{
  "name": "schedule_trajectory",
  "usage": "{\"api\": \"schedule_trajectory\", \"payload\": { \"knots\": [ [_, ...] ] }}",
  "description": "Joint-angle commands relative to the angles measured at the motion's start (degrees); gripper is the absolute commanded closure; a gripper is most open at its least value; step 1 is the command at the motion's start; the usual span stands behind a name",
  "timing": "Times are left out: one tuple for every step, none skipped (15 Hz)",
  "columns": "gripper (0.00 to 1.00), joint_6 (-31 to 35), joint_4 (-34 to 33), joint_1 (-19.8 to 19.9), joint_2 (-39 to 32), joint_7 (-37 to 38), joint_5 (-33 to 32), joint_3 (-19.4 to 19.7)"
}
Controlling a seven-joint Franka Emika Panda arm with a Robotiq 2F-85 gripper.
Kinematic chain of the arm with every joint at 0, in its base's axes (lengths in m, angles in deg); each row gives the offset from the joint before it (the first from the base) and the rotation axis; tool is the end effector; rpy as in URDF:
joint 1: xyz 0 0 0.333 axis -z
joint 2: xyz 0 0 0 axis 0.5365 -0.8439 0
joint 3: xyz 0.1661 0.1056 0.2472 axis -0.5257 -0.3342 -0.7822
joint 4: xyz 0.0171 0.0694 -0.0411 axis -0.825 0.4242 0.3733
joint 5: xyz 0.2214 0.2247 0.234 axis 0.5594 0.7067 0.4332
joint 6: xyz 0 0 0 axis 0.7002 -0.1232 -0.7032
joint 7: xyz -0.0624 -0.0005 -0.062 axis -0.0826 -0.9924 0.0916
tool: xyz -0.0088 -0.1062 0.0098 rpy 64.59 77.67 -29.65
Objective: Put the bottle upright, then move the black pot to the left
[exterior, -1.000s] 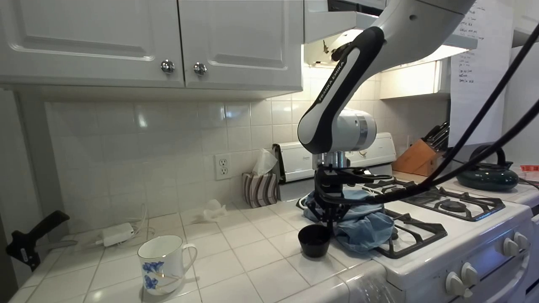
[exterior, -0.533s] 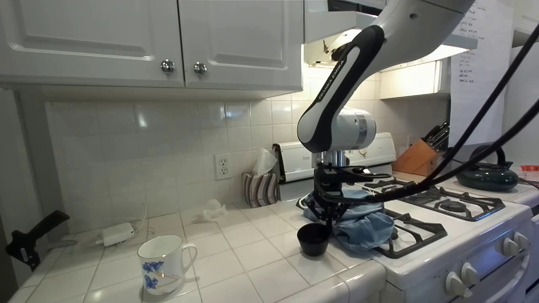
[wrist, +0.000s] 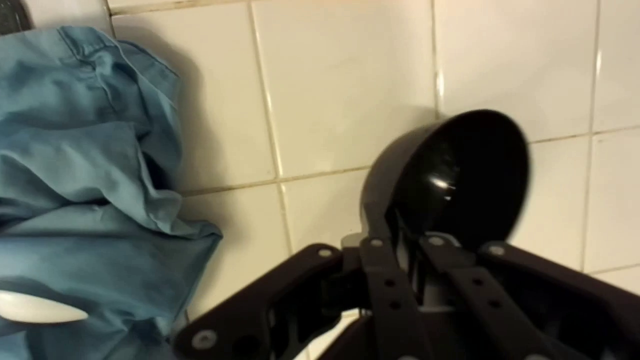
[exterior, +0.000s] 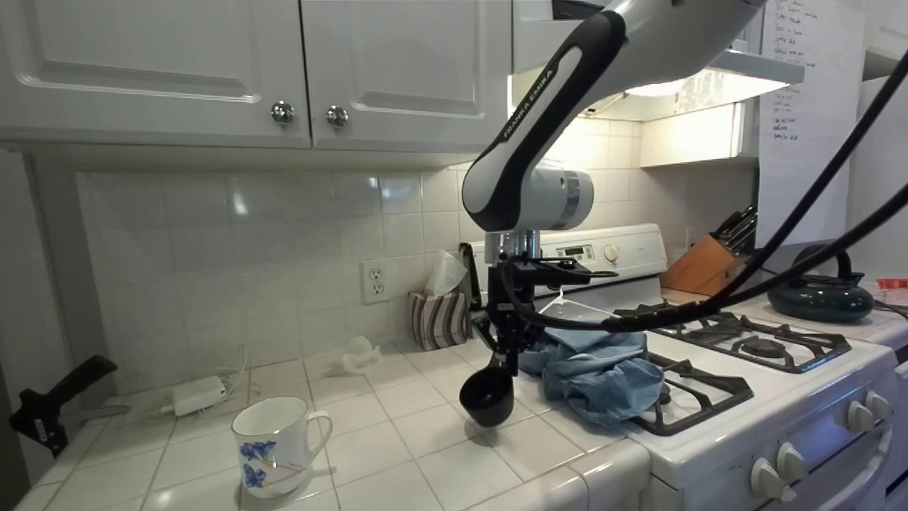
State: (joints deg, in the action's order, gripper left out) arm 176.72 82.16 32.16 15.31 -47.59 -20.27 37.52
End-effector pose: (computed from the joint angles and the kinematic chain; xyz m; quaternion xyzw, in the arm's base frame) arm 0.6120 -0.0018 0.2659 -0.9920 0.1164 0.0309 0.0369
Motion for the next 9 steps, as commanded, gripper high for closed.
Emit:
{"api": "schedule_trajectory", "payload": {
  "knots": [
    [0.59, -5.9, -4.0, -0.3, -1.5, -3.8, -1.7, -0.8],
    [0.51, -6.6, -4.2, -0.3, -1.5, -4.4, -1.9, -0.8],
    [0.45, -7.3, -4.3, -0.2, -1.5, -5.2, -1.9, -0.7],
    [0.38, -7.5, -4.0, 0.0, -1.3, -5.7, -1.9, -0.6],
    [0.31, -7.7, -3.7, 0.1, -1.2, -6.2, -1.9, -0.5],
    [0.24, -7.6, -3.2, 0.0, -0.9, -6.1, -2.2, -0.3],
    [0.16, -7.3, -2.5, 0.0, -0.4, -6.3, -2.5, -0.1],
    [0.1, -6.6, -1.8, -0.2, 0.0, -6.7, -3.5, 0.1],
    [0.02, -5.9, -0.5, -0.5, 0.8, -7.8, -5.2, 0.2]
  ]
}}
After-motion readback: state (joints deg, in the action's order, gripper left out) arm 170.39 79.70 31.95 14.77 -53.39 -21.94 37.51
